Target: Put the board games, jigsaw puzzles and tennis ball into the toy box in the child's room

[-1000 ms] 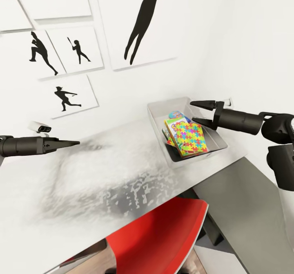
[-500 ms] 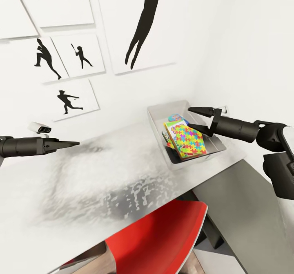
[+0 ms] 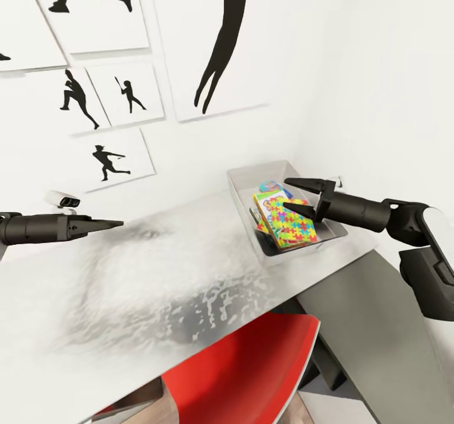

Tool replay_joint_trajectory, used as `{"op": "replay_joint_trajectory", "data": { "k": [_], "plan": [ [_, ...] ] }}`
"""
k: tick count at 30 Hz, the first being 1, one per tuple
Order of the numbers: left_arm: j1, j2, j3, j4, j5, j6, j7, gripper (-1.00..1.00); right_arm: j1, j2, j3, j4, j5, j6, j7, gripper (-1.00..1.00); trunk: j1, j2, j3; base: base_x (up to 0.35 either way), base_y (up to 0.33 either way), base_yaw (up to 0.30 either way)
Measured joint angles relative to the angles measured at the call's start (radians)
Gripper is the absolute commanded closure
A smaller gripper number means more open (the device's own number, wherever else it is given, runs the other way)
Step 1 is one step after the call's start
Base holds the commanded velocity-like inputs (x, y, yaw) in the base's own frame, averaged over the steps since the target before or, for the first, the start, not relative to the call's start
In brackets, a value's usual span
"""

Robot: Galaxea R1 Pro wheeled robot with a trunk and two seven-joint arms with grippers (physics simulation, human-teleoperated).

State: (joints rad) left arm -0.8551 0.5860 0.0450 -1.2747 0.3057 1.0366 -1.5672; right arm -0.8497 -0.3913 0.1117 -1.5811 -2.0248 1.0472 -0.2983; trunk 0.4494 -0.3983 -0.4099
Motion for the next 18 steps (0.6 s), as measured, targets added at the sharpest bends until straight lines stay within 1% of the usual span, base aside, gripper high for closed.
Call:
{"op": "replay_joint_trajectory", "data": {
  "k": [8,18],
  "plan": [
    [0.001,-0.004,-0.001,0.000,-0.001,0.000,0.000,-1.00,0.005,0.001,0.002,0.000,0.002,0.000,0.002,-1.00,0.000,0.000,0.013,0.000,0.000,0.000],
    [0.015,-0.007,-0.001,0.000,-0.003,0.000,0.000,-1.00,0.006,0.001,0.001,0.000,0.002,0.000,0.003,-1.00,0.000,0.000,0.030,0.000,0.000,0.000]
  ]
}}
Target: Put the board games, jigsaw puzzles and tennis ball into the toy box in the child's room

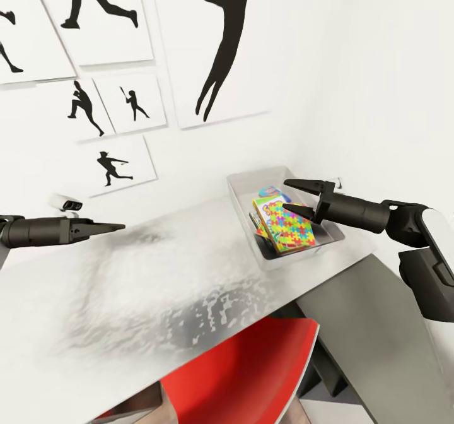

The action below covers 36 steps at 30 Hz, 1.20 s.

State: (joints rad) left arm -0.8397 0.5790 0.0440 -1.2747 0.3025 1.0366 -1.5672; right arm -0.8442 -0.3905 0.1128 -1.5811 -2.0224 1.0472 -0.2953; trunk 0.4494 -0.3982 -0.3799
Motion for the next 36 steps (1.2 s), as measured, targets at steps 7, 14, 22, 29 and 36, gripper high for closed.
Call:
{"op": "replay_joint_trajectory", "data": {
  "k": [7,14,22,29,36],
  "plan": [
    [0.009,-0.001,0.000,0.000,-0.001,0.000,0.000,-1.00,0.000,0.000,0.000,0.000,0.000,0.000,0.000,-1.00,0.000,0.000,0.012,0.000,0.000,0.000],
    [0.013,-0.001,0.000,0.000,-0.002,0.000,0.000,-1.00,0.000,0.000,-0.004,0.000,0.001,0.000,0.000,-1.00,0.000,0.000,0.023,0.000,0.000,0.000],
    [0.014,0.002,0.000,0.001,-0.001,0.000,0.000,-1.00,0.000,-0.004,-0.010,0.000,0.002,0.000,0.000,-1.00,0.000,0.000,0.037,0.000,0.000,0.000],
    [0.014,0.003,-0.001,0.041,-0.001,0.000,0.000,-1.00,0.000,-0.008,-0.012,0.000,0.002,0.000,0.000,-1.00,0.000,0.000,0.048,0.000,0.000,0.000],
    [0.013,0.004,-0.002,0.066,-0.004,0.000,0.000,-1.00,0.000,-0.009,-0.012,0.000,0.002,0.000,0.001,-1.00,0.000,0.000,0.060,-0.001,0.000,0.000]
  ]
}}
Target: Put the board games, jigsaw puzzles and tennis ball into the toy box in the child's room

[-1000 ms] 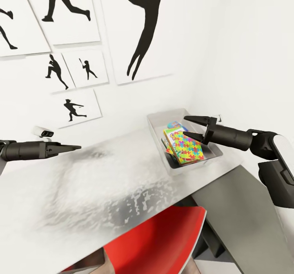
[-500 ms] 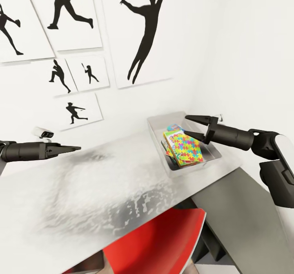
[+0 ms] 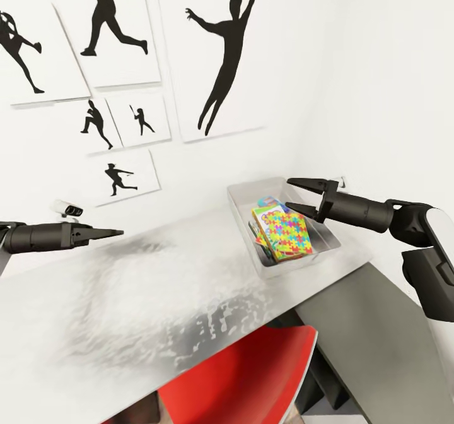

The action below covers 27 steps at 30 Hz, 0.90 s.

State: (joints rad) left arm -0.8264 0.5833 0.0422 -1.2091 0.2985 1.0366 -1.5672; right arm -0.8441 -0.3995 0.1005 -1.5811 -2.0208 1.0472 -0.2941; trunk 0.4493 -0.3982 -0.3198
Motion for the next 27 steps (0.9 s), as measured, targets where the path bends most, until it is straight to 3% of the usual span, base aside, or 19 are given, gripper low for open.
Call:
{"op": "replay_joint_trajectory", "data": {
  "k": [10,27],
  "plan": [
    [0.000,0.004,0.001,0.006,0.000,0.000,0.000,-1.00,0.000,0.000,0.001,0.000,0.000,0.000,0.001,-1.00,0.000,0.000,0.011,-0.100,0.000,0.000],
    [0.000,0.004,0.001,0.006,0.002,0.000,0.000,-1.00,0.000,0.001,-0.024,0.000,0.000,0.000,0.000,-1.00,0.000,0.000,0.012,-0.008,0.000,0.000]
  ]
}}
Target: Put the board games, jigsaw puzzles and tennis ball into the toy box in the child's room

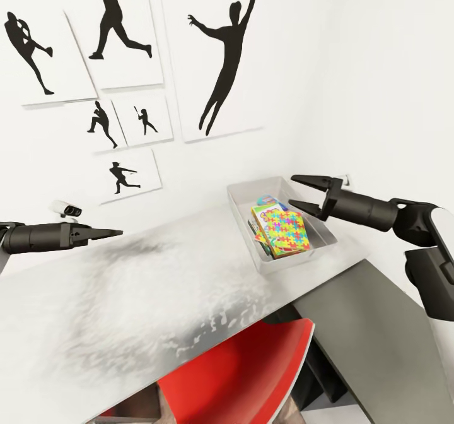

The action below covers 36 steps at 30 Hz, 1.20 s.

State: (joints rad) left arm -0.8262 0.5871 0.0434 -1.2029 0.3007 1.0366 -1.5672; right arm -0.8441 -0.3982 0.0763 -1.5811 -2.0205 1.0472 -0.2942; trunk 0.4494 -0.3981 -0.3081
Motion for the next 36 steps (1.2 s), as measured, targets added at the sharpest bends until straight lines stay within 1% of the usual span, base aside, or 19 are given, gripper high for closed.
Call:
{"op": "replay_joint_trajectory", "data": {
  "k": [1,5,15,20,26,30,36],
  "plan": [
    [0.000,0.000,0.000,0.000,0.000,0.000,0.000,-1.00,0.000,0.000,-0.007,0.000,0.000,0.000,-0.001,-1.00,0.000,0.000,0.000,0.000,0.000,0.000],
    [0.000,0.000,0.000,0.000,0.000,0.000,0.000,-1.00,0.000,0.000,-0.012,0.000,0.000,0.000,-0.003,-1.00,0.000,0.000,0.000,0.000,0.000,0.000],
    [-0.001,0.000,-0.001,0.000,0.000,0.000,0.000,-1.00,0.000,0.000,-0.015,0.000,0.000,0.000,-0.005,-1.00,0.000,0.000,0.001,0.000,0.000,-0.007],
    [-0.001,0.000,-0.001,0.000,0.000,0.000,0.000,-1.00,0.000,0.000,-0.014,0.000,0.000,0.000,-0.002,-1.00,0.000,0.000,0.007,-0.059,0.000,-0.064],
    [0.000,0.001,-0.001,0.001,0.001,0.000,0.000,-1.00,0.000,0.000,-0.014,0.000,0.000,0.000,0.000,-1.00,0.001,0.000,0.017,-0.243,0.000,-0.077],
    [0.000,0.002,0.000,0.004,0.002,0.000,0.000,-1.00,0.000,-0.001,-0.014,0.000,-0.001,0.000,0.002,-1.00,0.000,0.000,0.023,-0.123,0.000,-0.083],
    [0.000,0.013,0.000,0.013,0.001,0.000,0.000,-1.00,0.000,-0.001,-0.015,0.000,0.000,0.000,0.003,-1.00,0.000,0.000,0.032,-0.025,0.000,-0.100]
  ]
}}
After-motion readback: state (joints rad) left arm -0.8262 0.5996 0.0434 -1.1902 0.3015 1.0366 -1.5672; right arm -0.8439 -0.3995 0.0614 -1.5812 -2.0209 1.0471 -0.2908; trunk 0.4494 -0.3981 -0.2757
